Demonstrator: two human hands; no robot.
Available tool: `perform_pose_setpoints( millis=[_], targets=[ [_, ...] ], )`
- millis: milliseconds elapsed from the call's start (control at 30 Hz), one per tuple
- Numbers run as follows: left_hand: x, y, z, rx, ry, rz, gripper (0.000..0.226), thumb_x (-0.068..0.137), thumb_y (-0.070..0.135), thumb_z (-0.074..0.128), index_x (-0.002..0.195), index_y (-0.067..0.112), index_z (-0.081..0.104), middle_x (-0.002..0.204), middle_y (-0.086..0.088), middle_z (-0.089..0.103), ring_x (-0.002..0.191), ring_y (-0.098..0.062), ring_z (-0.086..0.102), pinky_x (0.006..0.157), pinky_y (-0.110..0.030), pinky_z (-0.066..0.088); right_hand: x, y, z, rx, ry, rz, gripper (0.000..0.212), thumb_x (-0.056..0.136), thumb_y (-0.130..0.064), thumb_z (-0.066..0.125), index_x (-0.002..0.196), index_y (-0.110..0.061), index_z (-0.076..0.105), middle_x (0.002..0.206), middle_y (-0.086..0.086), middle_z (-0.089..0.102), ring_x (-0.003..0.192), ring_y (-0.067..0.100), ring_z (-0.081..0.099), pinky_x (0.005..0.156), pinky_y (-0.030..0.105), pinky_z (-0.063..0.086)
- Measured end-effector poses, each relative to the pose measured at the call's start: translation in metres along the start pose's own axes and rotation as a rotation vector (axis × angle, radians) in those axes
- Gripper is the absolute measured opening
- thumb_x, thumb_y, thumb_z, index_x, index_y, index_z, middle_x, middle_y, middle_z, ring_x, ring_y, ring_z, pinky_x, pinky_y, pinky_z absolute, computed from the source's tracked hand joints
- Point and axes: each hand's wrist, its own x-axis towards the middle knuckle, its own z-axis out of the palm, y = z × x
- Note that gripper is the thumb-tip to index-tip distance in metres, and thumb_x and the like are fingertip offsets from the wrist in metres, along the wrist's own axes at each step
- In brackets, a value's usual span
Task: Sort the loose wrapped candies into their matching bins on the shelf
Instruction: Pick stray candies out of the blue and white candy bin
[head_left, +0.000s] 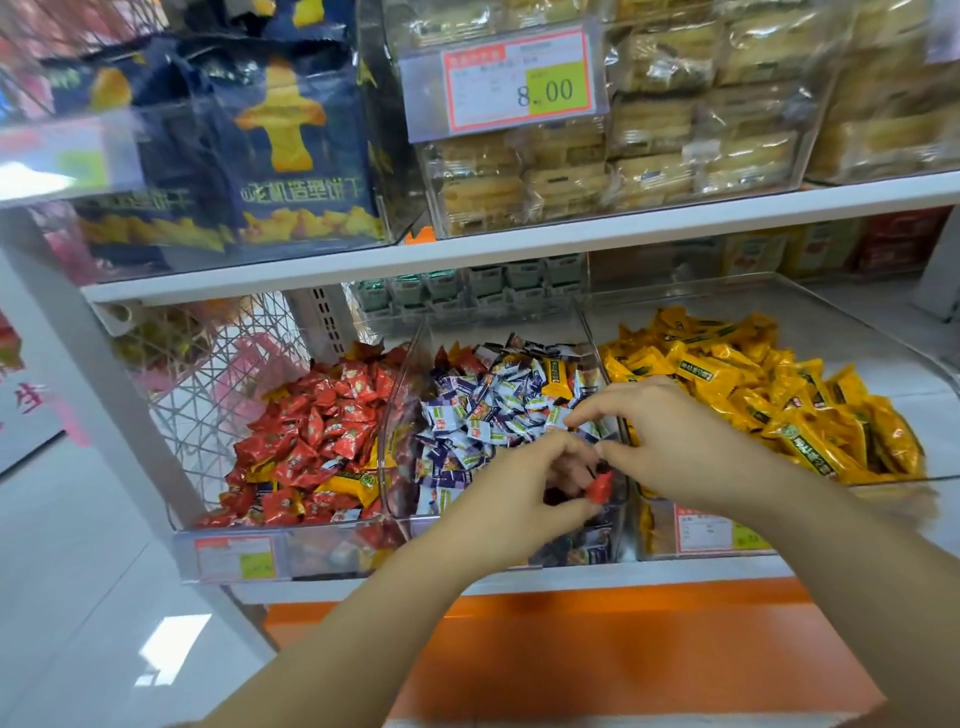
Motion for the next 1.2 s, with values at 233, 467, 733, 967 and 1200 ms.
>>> perform_pose_setpoints(
  millis=[233, 467, 733, 967, 1200],
  targets=[
    [-0.015, -0.002, -0.019, 0.197, 0.263, 0.13, 0.014, 0.084, 0.018, 0.06, 0.093, 0.028, 0.063, 0.091, 0.017, 0.057, 0.089, 0.002, 0.055, 0.081, -0.018, 0.045, 0.004, 0.0, 0.005, 0.015, 0.031, 0.018, 0.031, 0.088, -0.02, 0.061, 0.115, -0.036, 0.063, 0.123, -0.011, 0.059, 0.125, 0.023, 0.041, 0.103, 0.046, 0.036],
    [-0.047, -0.051, -0.097, 0.457, 0.973, -0.163, 0.021, 0.088, 0.017, 0.059, 0.108, 0.022, 0.062, 0.104, 0.003, 0.055, 0.09, -0.012, 0.056, 0.084, -0.036, 0.048, 0.005, -0.006, 0.007, -0.02, 0.055, 0.069, 0.028, 0.09, -0.022, 0.059, 0.115, -0.035, 0.062, 0.128, -0.011, 0.056, 0.129, 0.026, 0.034, 0.107, 0.043, 0.032],
    [-0.049, -0.072, -0.117, 0.643, 0.742, -0.321, 0.037, 0.09, 0.016, 0.06, 0.127, 0.022, 0.059, 0.121, -0.004, 0.063, 0.11, -0.03, 0.057, 0.097, -0.056, 0.041, 0.006, -0.011, 0.005, -0.014, 0.073, 0.089, 0.029, 0.09, -0.021, 0.059, 0.114, -0.038, 0.061, 0.128, -0.009, 0.056, 0.123, 0.024, 0.041, 0.1, 0.038, 0.037],
    [-0.004, -0.018, -0.084, 0.548, 0.621, -0.022, 0.029, 0.09, 0.013, 0.057, 0.116, 0.024, 0.065, 0.115, 0.004, 0.065, 0.101, -0.017, 0.061, 0.097, -0.043, 0.045, 0.009, 0.001, -0.008, 0.209, 0.195, 0.131, 0.029, 0.088, -0.009, 0.061, 0.109, -0.029, 0.065, 0.113, -0.007, 0.06, 0.081, 0.002, 0.056, 0.06, 0.007, 0.042],
    [0.08, -0.018, -0.04, 0.355, 0.208, -0.147, 0.033, 0.094, 0.012, 0.053, 0.126, 0.019, 0.058, 0.123, 0.001, 0.062, 0.107, -0.013, 0.058, 0.091, -0.025, 0.046, 0.013, 0.016, -0.014, 0.402, 0.159, 0.18, 0.031, 0.085, -0.017, 0.068, 0.113, -0.03, 0.062, 0.093, -0.018, 0.059, 0.074, -0.013, 0.056, 0.056, 0.004, 0.042]
  ],
)
